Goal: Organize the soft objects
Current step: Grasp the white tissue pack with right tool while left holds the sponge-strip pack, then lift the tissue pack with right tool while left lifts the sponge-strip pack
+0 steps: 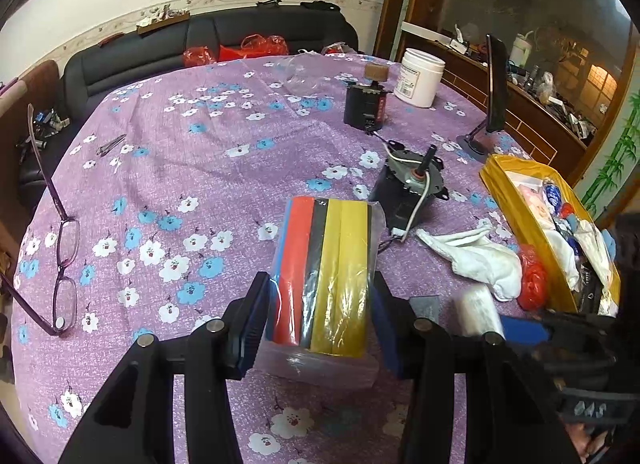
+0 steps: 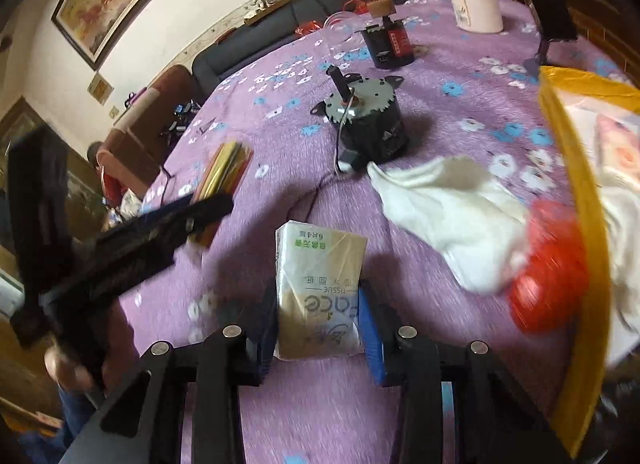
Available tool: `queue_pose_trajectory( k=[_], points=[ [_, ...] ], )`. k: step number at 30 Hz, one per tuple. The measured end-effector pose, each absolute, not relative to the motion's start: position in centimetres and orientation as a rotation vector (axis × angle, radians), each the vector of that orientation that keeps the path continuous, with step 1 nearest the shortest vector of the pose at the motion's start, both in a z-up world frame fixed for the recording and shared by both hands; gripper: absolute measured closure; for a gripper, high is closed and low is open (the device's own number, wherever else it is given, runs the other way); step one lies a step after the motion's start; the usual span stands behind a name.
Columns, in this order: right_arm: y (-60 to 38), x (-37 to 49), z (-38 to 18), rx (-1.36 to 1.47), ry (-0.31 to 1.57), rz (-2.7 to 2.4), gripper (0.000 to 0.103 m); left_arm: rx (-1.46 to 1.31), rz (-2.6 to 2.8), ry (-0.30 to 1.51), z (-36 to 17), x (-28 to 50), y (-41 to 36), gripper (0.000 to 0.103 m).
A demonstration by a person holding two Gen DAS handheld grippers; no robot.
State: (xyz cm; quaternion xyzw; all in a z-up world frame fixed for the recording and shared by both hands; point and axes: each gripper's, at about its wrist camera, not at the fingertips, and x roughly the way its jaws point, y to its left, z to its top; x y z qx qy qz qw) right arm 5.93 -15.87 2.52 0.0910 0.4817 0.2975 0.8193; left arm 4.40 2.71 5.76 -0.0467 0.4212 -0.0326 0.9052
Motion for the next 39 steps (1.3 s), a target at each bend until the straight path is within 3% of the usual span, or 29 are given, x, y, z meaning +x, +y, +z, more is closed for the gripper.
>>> queue_pose_trajectory(
  k=[9,14,22,29,33,35,39],
  points=[
    [-17.5,2.2,2.4,-0.010,1.005,0.554,0.063,-0.071,-0.094,0.962,5.7,1.8,1.0,0.055],
    [-15.3,0.8,2.1,-0.149,0.971,0.589,0.060,-0.043,-0.075,1.031,3.2,-0.8,0.2,0.055],
    [-15.1,0.4,2.7,-0.169,0.931,0.581,0.044,0.001,-0.037,1.030,2.0,-0.9,-0.2,0.053],
    [-14.6,0.3,2.0,-0.167,0.964,0.617,0.044,0.000,-0.018,1.016,1.7,-0.6,-0.2,0.051],
    [-14.0,0.2,1.3,-0.203,0.965,0.607,0.044,-0.003,-0.007,0.990,1.7,-0.5,-0.1,0.057],
    [-14.1,0.3,0.8,-0.195,0.980,0.620,0.055,-0.016,-0.019,0.980,1.7,-0.5,0.0,0.057],
    [-14.4,0.0,1.7,-0.161,0.932,0.625,0.056,-0.035,-0.022,0.950,2.0,-0.6,0.1,0.058]
  ],
)
